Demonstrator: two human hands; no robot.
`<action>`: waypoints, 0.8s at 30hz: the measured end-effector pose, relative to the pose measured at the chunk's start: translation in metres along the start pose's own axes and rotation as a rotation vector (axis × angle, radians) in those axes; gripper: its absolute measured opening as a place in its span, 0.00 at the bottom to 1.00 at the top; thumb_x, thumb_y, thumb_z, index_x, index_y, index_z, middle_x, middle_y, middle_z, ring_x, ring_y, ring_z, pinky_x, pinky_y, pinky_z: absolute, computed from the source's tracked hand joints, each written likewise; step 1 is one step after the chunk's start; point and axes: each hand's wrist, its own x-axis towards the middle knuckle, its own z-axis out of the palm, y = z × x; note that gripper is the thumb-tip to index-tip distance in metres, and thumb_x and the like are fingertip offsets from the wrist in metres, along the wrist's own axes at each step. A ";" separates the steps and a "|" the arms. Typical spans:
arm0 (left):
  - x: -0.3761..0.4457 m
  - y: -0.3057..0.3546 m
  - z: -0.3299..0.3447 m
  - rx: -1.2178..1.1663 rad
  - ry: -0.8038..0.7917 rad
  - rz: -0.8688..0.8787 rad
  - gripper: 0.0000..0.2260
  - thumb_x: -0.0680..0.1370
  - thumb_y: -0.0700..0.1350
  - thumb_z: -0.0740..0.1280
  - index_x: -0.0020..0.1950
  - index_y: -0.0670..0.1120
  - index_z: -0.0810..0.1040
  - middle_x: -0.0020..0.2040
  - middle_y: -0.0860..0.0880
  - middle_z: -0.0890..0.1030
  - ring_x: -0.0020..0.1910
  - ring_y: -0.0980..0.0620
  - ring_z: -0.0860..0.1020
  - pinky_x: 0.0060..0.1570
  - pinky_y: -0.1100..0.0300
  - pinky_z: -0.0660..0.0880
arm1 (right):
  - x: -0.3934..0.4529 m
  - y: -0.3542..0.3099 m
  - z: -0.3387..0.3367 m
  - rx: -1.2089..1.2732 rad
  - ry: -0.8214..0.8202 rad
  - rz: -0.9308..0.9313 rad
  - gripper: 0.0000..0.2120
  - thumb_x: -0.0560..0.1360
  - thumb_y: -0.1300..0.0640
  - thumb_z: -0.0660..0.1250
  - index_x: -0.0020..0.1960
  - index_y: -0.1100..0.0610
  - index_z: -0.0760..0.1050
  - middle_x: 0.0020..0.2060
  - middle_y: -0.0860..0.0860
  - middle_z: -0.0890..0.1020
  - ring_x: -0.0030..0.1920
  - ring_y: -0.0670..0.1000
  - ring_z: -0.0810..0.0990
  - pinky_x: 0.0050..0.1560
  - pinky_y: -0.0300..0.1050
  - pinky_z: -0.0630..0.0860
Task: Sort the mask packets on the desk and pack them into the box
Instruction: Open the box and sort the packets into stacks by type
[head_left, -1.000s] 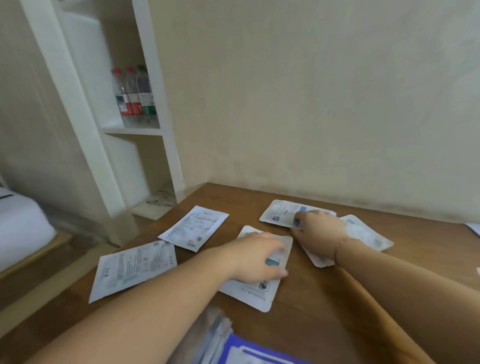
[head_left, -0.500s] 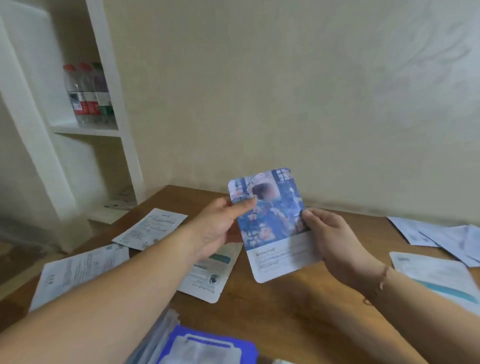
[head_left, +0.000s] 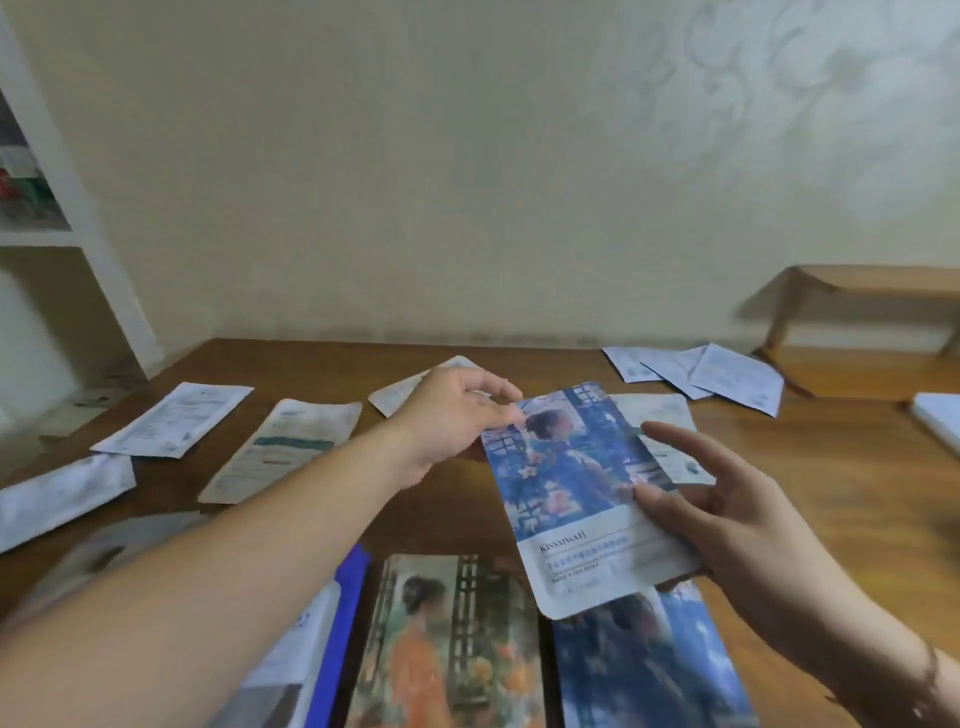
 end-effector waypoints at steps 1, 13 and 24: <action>-0.007 0.000 0.014 0.168 -0.043 0.062 0.04 0.76 0.40 0.72 0.48 0.48 0.81 0.38 0.50 0.83 0.36 0.56 0.79 0.40 0.60 0.75 | -0.019 0.003 -0.009 -0.015 0.021 0.007 0.21 0.75 0.63 0.69 0.62 0.44 0.73 0.38 0.59 0.86 0.35 0.54 0.84 0.29 0.44 0.78; -0.065 -0.008 0.090 0.827 -0.164 0.188 0.09 0.76 0.54 0.70 0.56 0.59 0.82 0.52 0.60 0.81 0.55 0.56 0.71 0.62 0.54 0.62 | -0.110 0.044 -0.047 -0.402 -0.028 0.133 0.21 0.72 0.56 0.73 0.63 0.45 0.75 0.28 0.48 0.83 0.27 0.41 0.75 0.31 0.35 0.72; -0.092 -0.005 0.090 1.197 -0.441 0.381 0.27 0.80 0.64 0.55 0.77 0.57 0.59 0.77 0.59 0.61 0.75 0.58 0.59 0.76 0.48 0.51 | -0.107 0.068 -0.047 -1.270 0.056 -0.566 0.35 0.72 0.25 0.52 0.66 0.46 0.74 0.61 0.44 0.80 0.62 0.49 0.76 0.58 0.44 0.74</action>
